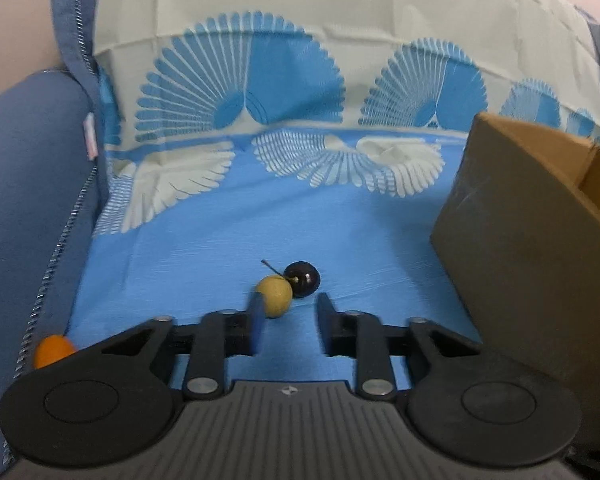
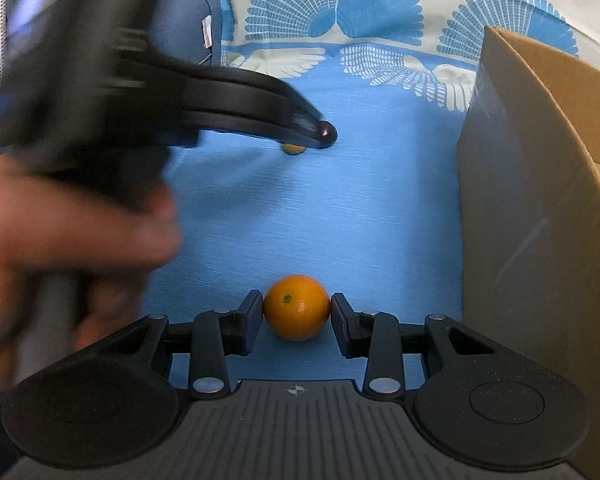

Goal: Organize fruits
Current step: 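Grasp a mandarin with the right tool while the left tool grasps the yellow-green fruit, then lift the mandarin and yellow-green fruit and carry both tools over the box, then open the right tool to drop the mandarin while the left tool releases the yellow-green fruit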

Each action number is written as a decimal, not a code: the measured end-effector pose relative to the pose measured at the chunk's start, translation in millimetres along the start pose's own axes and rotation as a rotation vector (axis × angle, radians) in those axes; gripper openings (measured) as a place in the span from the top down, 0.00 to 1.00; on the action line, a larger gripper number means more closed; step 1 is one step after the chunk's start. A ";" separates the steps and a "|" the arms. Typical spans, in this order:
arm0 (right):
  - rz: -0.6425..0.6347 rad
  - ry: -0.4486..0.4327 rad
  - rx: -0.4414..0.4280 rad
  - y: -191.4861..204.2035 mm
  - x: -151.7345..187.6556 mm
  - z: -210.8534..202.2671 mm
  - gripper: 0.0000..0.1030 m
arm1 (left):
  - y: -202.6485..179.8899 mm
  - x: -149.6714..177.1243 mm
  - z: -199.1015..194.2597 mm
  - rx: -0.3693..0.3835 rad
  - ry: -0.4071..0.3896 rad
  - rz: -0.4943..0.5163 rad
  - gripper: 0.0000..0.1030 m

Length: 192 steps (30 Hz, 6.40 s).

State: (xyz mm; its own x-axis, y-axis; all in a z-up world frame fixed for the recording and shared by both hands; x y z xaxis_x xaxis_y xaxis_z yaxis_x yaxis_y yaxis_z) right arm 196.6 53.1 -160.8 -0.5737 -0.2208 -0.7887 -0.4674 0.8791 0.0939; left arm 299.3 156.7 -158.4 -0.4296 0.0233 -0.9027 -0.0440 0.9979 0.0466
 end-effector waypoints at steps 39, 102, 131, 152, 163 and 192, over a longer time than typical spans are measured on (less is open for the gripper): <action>-0.113 -0.033 0.037 5.6 3.9 0.3 0.62 | 36.2 39.1 -45.2 -0.162 0.369 -0.207 0.73; -0.148 -0.659 0.164 -171.0 -52.6 -239.3 0.62 | -74.3 -47.5 -194.9 0.110 -0.273 -0.131 0.73; 0.014 -0.613 0.340 -243.1 -24.7 -229.1 0.62 | -98.0 -37.1 -167.9 0.113 -0.231 -0.034 0.73; -0.071 -0.585 0.349 -230.2 -25.7 -219.2 0.62 | -190.8 -33.4 -186.3 0.338 -0.350 0.022 0.73; -0.096 -0.549 0.355 -228.6 -23.9 -207.8 0.62 | -214.0 -32.4 -168.6 0.388 -0.334 0.037 0.73; -0.067 -0.553 0.356 -215.1 -27.4 -196.8 0.46 | -174.0 -28.6 -160.1 0.253 -0.281 0.060 0.45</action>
State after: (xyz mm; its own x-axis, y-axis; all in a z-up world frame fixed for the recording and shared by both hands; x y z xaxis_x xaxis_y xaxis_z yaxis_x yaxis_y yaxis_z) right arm 180.5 -213.1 -39.8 -0.0765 -0.1134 -0.9906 -0.1846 0.9779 -0.0977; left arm 174.8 -27.2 -72.2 -0.1587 0.0623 -0.9854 0.2125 0.9768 0.0275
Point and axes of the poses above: each gripper's, at about its wrist camera, not at the fingertips, and z roughly the way its jaws point, y to its left, x to its underside, the point moved 7 cm from there along z, roughly the way its jaws point, and after that the axes turned 15 degrees about -y, right-handed, at the moved point
